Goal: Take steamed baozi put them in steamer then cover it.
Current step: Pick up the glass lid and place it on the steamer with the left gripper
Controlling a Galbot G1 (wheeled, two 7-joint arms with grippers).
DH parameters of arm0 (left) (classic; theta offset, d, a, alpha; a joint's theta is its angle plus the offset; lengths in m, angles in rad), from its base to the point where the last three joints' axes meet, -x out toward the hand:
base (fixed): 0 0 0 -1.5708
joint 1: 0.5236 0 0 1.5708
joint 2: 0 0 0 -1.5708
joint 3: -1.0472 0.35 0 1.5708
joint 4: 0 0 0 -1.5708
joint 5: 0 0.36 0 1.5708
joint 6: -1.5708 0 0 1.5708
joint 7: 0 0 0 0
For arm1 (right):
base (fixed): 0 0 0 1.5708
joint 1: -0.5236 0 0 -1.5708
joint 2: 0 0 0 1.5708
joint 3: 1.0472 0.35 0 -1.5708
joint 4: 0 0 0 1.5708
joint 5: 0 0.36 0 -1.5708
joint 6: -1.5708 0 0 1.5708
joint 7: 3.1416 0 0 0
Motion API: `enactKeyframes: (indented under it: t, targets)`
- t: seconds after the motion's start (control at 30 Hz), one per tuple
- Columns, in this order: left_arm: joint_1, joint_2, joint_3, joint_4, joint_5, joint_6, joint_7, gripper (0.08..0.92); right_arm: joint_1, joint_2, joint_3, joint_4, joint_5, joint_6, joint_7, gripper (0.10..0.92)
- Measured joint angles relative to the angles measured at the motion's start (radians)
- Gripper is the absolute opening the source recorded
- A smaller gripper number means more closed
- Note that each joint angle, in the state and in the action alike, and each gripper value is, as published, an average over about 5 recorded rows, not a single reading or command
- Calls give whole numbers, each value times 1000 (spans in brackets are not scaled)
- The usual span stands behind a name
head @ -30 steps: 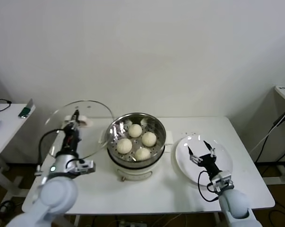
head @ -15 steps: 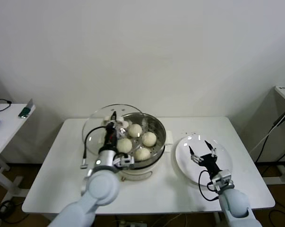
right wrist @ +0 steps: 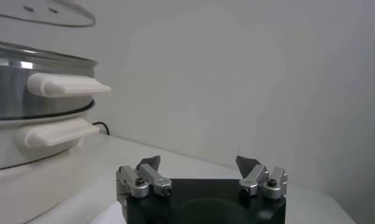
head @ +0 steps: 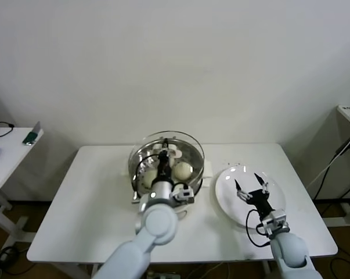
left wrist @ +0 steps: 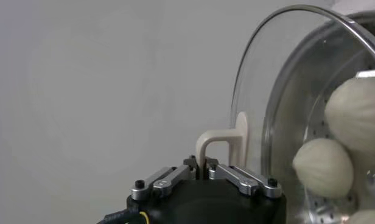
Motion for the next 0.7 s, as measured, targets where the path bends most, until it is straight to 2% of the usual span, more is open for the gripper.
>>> enactKeyframes:
  t: [0.3,0.7]
  targets:
    - [-18,-29,14,70,21,0,0,149,2,2,4,-7,-4,5,-1,823]
    - [-12,-43,11,104,47,0,4,149,5,0,14,-10,-5,9,-3,823]
